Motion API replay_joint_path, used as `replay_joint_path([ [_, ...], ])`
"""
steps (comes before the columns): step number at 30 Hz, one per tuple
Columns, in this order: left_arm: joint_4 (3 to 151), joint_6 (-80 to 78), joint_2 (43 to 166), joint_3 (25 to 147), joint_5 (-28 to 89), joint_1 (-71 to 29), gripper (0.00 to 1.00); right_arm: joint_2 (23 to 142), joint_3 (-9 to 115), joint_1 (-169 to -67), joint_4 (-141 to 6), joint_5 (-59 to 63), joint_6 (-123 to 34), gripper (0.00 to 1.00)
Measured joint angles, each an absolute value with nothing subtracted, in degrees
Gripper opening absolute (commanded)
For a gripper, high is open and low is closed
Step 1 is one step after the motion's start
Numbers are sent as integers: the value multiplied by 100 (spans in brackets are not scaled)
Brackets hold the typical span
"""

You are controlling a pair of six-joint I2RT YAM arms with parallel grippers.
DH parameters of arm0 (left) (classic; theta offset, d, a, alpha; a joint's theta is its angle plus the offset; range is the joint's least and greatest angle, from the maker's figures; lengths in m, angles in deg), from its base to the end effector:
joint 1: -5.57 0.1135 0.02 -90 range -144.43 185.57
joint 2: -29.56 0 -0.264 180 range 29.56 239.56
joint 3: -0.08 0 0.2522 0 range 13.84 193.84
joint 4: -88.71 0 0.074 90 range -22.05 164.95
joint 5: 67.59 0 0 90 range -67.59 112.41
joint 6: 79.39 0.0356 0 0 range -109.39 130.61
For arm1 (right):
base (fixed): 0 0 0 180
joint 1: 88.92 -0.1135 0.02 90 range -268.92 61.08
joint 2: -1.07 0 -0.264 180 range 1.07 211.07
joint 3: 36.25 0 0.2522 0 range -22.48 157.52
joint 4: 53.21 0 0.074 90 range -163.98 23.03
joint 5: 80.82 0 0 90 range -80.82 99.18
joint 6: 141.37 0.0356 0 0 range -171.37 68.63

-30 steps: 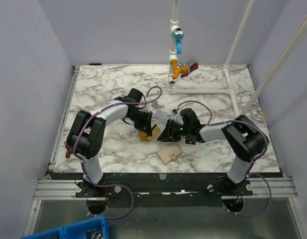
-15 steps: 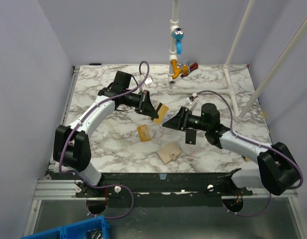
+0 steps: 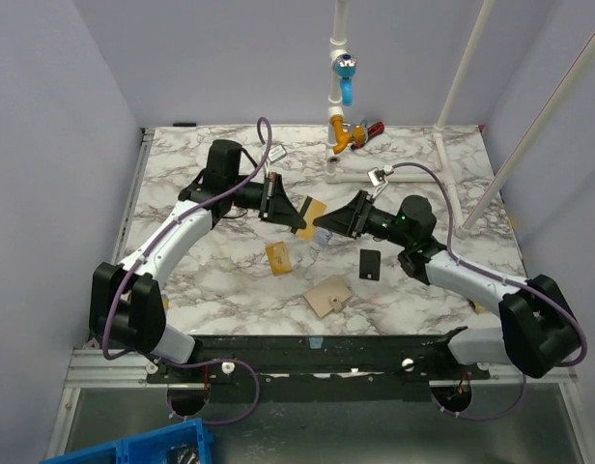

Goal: Put the credit cards into the card holder
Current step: Open the card holder at the center of the board.

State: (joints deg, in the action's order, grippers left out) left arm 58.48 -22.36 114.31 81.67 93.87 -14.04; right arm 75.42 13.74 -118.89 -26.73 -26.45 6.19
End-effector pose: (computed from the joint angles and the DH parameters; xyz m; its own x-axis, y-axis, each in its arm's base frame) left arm 0.2891 -0.1388 0.3155 -0.8988 0.1365 -0.4165 0.4330 0.1289 -0.8921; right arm 0.2334 0.1585 0.2675 -0.7511 0.3587 -0.5542 -0.5154 0.2061 0.8318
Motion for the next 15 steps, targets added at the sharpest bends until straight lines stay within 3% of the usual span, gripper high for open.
replay_joint_path([
  [15,6403,-2719,11352,7798,9383,-1393,0,8421,1409,-11885,-955,-2993,2033,1],
])
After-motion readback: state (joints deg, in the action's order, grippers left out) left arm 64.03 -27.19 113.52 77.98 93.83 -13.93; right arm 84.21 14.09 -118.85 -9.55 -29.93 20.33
